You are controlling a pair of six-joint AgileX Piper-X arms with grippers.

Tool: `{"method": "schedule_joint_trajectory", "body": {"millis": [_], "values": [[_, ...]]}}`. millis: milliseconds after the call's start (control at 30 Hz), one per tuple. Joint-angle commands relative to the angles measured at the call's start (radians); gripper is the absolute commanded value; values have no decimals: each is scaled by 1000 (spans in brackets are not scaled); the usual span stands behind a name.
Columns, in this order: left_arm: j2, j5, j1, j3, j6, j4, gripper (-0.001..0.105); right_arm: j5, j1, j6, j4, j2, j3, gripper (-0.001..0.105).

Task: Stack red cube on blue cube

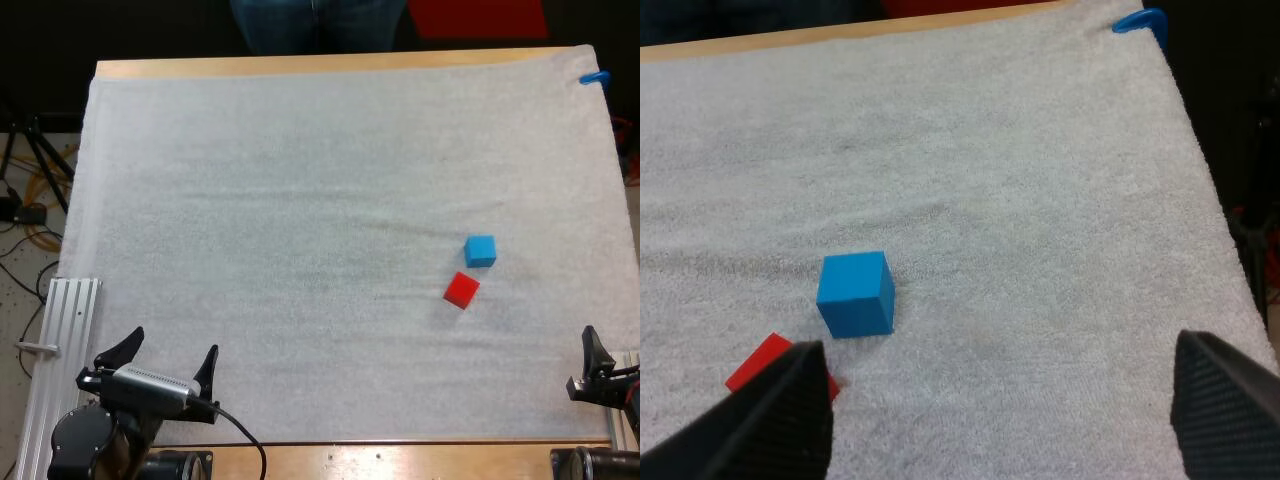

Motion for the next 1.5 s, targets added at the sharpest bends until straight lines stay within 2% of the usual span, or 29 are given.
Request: {"method": "schedule_joint_trajectory", "body": {"millis": [0,167,333,500,867,1100,1300,1467], "values": [[-136,12,-1,-4,-17,-9,87,-5,-4,-5,-15,-39,-4,69],[-134,94,-24,-4,-23,-30,87,-5,-4,-7,-15,-39,-4,69],[-97,103,-95,-17,-33,-30,87,-10,-4,-13,13,-24,-27,69],[13,109,-195,-85,-11,-27,87,-16,-4,-15,17,44,-101,69],[278,118,-418,-253,12,-27,87,-170,4,-15,76,248,-257,69],[374,118,-556,-304,17,-14,87,-198,93,-64,157,375,-361,69],[402,118,-566,-304,17,-6,87,-198,202,-70,187,477,-436,69],[402,118,-566,-304,17,-32,87,-193,302,-70,187,576,-455,69]]}}
